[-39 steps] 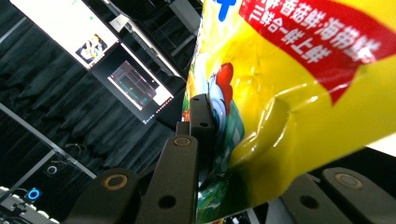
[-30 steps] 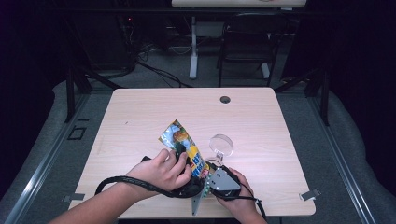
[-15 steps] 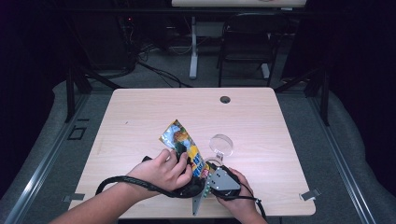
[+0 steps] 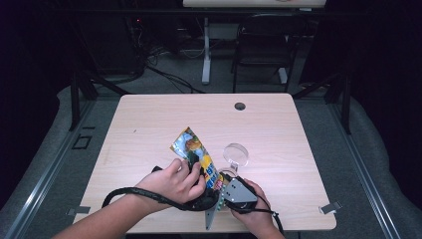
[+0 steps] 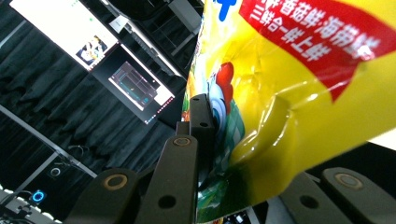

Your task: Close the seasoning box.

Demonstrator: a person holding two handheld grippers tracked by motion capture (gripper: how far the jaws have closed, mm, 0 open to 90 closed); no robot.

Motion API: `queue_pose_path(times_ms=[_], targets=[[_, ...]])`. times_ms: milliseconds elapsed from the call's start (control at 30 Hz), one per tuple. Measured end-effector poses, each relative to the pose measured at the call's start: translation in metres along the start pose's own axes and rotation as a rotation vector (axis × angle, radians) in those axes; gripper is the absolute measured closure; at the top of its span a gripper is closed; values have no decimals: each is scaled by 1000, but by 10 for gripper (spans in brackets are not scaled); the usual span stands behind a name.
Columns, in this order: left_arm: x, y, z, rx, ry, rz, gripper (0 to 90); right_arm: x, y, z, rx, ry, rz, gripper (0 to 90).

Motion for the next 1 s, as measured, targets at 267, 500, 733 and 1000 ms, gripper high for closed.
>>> queue_pose_path(times_ms=[267,500,733,1000], targets=[[-1,1,0,1,0,-1,868,0,0,0,1,-2,3,708],[-1,0,-1,-15,-9,-11,869,-2,1,1,9,-4,5,708],[0,0,-2,-44,-18,-20,869,-4,-1,0,12,4,3,709],[2,-4,-4,-69,-28,-30,869,-4,-1,0,8,8,1,710]])
Point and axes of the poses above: each handheld gripper's, and its own axes: x roughly forward along the jaws, z roughly out of its top, y roughly to its left, the point moved 5 cm from there along x, roughly forward along the jaws, and after that the axes turned 15 degrees about -x, right-handed, at the moved point
